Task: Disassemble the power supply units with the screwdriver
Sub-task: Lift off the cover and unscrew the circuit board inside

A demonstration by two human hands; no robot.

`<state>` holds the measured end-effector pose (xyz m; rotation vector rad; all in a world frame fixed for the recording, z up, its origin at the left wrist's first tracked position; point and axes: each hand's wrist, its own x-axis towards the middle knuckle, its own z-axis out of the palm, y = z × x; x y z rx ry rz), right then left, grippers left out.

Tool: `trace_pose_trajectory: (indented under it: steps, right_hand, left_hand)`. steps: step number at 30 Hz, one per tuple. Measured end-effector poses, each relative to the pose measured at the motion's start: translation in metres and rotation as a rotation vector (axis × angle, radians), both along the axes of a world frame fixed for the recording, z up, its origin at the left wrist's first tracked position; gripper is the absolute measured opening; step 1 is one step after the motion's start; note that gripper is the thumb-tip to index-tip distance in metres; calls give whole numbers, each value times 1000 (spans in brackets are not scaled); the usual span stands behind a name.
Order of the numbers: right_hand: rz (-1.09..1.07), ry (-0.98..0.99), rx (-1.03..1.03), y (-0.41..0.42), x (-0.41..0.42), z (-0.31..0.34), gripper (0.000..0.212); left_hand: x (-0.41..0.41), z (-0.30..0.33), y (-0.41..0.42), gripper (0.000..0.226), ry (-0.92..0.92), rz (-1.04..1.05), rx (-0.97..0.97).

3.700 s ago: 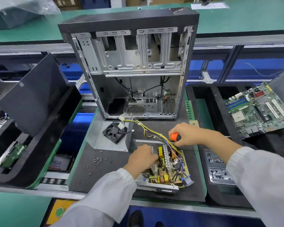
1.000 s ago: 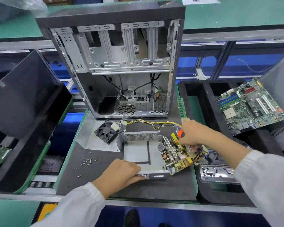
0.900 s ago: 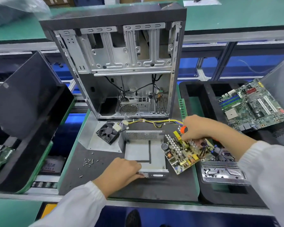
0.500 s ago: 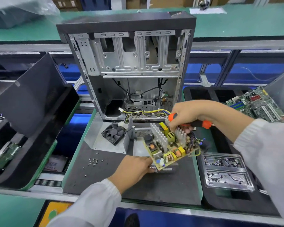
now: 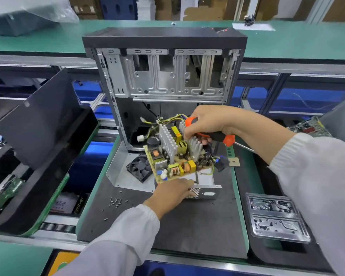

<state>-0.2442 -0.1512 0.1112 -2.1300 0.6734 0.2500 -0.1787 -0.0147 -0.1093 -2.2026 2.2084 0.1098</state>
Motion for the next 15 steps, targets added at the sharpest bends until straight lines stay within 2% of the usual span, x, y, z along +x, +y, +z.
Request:
trace_pose_trajectory:
  steps: [2,3,8,12,15]
  right_hand:
    - [-31,-52,16,3,8,3,27]
    - [-41,-71,21,4,12,6,27]
    - [-16,-79,27,10,25,20,25]
    - [-13,-74,32,14,26,23,26]
    - [-9,-61,26,16,26,21,24]
  left_hand:
    - [2,4,-10,30,-60,35,-58]
    - [0,7,-12,30,-7,63,-87]
    - [1,7,-20,32,2,145,-161]
    - [-6,3,-12,32,58,92,-206]
    - [-6,4,-7,29,86,-27,-222]
